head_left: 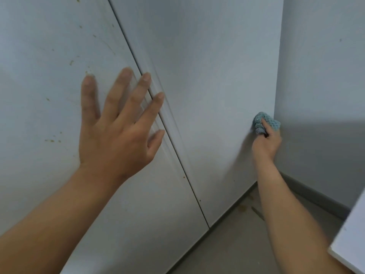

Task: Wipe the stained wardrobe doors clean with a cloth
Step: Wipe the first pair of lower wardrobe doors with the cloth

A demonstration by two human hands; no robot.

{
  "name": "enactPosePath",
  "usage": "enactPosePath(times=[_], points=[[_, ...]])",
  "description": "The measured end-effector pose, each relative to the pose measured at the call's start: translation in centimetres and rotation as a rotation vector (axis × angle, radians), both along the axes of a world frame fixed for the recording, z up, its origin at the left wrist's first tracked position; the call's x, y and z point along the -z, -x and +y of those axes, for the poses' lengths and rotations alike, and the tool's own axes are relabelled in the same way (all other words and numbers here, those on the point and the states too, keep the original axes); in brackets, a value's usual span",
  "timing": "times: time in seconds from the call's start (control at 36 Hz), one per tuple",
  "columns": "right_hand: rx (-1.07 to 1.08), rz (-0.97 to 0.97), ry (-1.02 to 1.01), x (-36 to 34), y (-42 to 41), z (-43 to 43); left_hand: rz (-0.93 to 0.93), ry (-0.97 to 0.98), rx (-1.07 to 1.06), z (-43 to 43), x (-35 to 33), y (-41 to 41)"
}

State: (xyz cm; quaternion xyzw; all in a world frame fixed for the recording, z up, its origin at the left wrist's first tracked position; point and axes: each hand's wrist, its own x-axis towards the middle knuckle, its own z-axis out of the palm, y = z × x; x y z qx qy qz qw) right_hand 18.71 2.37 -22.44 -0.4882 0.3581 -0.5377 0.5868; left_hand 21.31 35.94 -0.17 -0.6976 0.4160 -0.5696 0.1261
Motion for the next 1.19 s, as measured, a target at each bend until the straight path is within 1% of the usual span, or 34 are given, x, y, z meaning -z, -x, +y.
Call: enactPosePath(times=[0.08, 0.17, 0.22, 0.28, 0.36, 0.44, 0.53, 0.64, 0.69, 0.78, 0.81, 0.89, 0.97, 1.03, 1.11, 1.19], points=[[0.007, -0.080, -0.080, -0.6, -0.5, 1.4, -0.008, -0.009, -0.017, 0.0, -0.1, 0.0], [0.037, -0.199, -0.132, -1.2, -0.6, 6.1, -0.013, -0.011, -0.016, -0.4, -0.1, 0.2], [0.057, -0.183, -0.130, -1.0, -1.3, 10.2, -0.015, -0.004, -0.022, 0.0, -0.1, 0.0], [0.089, -0.185, -0.146, -1.3, -1.6, 12.3, -0.020, 0.004, -0.022, 0.2, -0.1, -0.1], [0.104, -0.226, -0.156, -1.7, -1.3, 9.8, -0.030, 0.013, -0.014, -0.2, 0.1, 0.1], [0.089, -0.205, -0.186, -1.3, -1.0, 7.2, -0.019, 0.004, -0.012, -0.4, 0.0, 0.1], [0.122, -0.180, -0.210, -1.4, -0.9, 9.9, -0.020, 0.001, -0.015, -0.3, 0.1, 0.1], [0.089, -0.196, -0.208, -0.7, -0.5, 14.5, -0.001, 0.005, 0.014, -0.2, 0.0, 0.1], [0.121, -0.229, -0.223, -0.2, -0.4, 12.9, 0.020, 0.008, 0.038, -0.2, 0.0, 0.0], [0.240, -0.312, -0.371, 0.6, -1.2, 6.3, 0.048, 0.014, 0.068, -0.2, 0.2, -0.5], [0.256, -0.330, -0.391, 0.8, -1.6, 4.1, 0.065, 0.017, 0.079, -0.1, 0.3, -0.7], [0.257, -0.344, -0.372, 1.3, -2.5, -0.8, 0.128, 0.019, 0.116, -0.2, 0.5, -1.3], [0.272, -0.319, -0.409, 2.5, -2.4, -4.1, 0.130, 0.026, 0.116, -0.2, 0.6, -1.2], [0.271, -0.260, -0.398, 3.7, -2.0, -5.4, 0.134, 0.025, 0.115, -0.2, 0.6, -1.2], [0.140, -0.124, -0.344, 5.8, -1.6, -5.4, 0.143, 0.013, 0.113, -0.2, 0.4, -1.2], [0.070, -0.090, -0.316, 6.7, -1.5, -3.6, 0.141, 0.020, 0.108, -0.2, 0.4, -1.1]])
